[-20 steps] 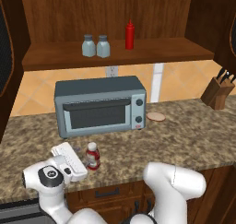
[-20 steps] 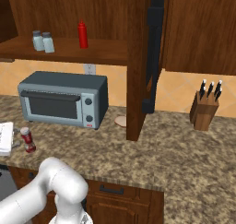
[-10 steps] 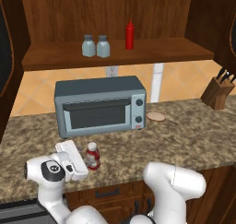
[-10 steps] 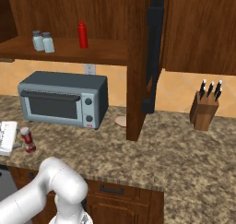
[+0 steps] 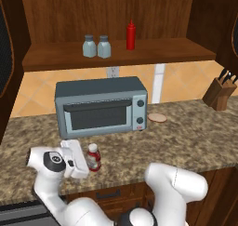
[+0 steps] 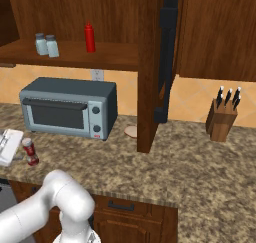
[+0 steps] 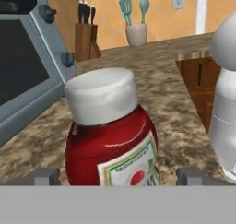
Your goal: Put the shaker and condiment bottle from the counter next to their counterparts in the cabinet.
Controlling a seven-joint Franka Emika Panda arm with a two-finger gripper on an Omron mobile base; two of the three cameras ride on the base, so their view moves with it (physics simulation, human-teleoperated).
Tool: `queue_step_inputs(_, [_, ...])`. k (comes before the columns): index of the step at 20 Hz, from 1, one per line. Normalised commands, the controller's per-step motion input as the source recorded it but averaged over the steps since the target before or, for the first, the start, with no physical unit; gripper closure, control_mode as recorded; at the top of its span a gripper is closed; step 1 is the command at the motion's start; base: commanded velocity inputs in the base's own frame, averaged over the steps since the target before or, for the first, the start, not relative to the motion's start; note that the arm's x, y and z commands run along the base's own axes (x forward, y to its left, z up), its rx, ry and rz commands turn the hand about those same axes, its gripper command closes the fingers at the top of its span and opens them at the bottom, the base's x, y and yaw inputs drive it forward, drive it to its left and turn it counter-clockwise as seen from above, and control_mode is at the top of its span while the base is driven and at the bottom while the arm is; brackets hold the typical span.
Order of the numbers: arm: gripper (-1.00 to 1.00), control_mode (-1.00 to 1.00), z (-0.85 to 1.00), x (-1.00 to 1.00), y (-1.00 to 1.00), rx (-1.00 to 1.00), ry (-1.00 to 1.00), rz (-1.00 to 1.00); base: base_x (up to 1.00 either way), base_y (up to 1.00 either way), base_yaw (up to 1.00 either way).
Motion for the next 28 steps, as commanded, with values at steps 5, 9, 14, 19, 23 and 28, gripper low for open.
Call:
queue_step_inputs(5, [-1.0, -1.0, 0.0, -0.12, -0.29, 0.15, 0.11, -0.12, 0.0, 0.0, 0.0])
queue_step_inputs(9, [1.0, -1.0, -0.04, -0.26, -0.26, 0.15, 0.07, -0.12, 0.0, 0.0, 0.0])
queue_step_inputs(14, [1.0, -1.0, -0.02, -0.1, -0.05, 0.08, 0.15, -0.09, 0.0, 0.0, 0.0])
queue_step_inputs(19, [1.0, -1.0, 0.03, 0.26, -0.03, 0.07, 0.35, -0.02, 0.0, 0.0, 0.0])
queue_step_inputs(23, [1.0, -1.0, 0.86, 0.27, -0.01, 0.1, 0.4, -0.06, 0.0, 0.0, 0.0])
queue_step_inputs(28, [1.0, -1.0, 0.87, -0.06, 0.0, 0.01, 0.18, -0.01, 0.0, 0.0, 0.0])
